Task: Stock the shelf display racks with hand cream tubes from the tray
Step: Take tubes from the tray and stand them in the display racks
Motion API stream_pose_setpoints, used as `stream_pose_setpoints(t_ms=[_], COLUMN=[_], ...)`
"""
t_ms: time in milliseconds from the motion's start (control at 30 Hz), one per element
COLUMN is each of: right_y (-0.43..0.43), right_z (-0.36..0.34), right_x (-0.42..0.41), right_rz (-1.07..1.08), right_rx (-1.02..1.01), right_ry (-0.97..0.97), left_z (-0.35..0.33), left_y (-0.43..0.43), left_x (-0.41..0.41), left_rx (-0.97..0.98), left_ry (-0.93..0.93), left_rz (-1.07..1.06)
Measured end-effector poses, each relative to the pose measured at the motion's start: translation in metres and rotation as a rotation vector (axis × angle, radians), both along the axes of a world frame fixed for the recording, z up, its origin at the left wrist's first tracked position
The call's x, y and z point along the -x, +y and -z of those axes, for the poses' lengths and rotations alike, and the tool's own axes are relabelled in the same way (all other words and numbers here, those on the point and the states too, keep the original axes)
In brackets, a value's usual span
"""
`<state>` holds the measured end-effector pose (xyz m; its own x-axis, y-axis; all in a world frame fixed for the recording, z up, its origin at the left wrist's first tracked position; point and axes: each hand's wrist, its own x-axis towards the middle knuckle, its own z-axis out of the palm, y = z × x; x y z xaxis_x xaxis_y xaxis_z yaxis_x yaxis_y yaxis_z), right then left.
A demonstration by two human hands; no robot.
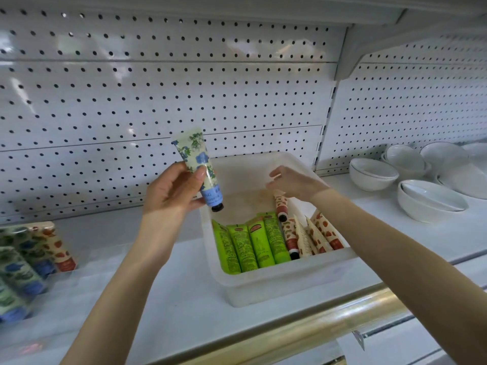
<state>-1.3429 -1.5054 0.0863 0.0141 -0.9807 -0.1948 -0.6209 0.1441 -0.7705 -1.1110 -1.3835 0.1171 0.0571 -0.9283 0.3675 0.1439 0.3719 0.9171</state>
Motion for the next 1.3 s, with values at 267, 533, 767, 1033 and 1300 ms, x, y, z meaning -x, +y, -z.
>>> stream_pose_setpoints(t_ms=[267,533,767,1033,1300], right_y=[0.006,0.01,0.018,0.055,0.113], right_z=[0.016,0.014,-0.007,-0.057,-0.085], right_x=[-0.001,-0.006,-0.006,-0.041,-0.097], right_rz=[-0.084,-0.201,-0.234,-0.356,-0.652], right_rx=[-0.12,-0.169,-0.094,0.12,0.133], right_ry=[0.456,0.343,0.1,-0.481,-0.677], left_z=[0.005,0.007,0.007,0.015,0.009], left_y=[0.005,0.02,0.042,0.082,0.124], left_x=[0.004,0.007,0.001,-0.029,-0.088], left_rx=[-0.03,-0.023,0.004,0.048,0.067], left_ry=[0.011,0.009,0.004,0.014,0.051], left_rz=[-0.01,-0.032,-0.09,-0.255,-0.435])
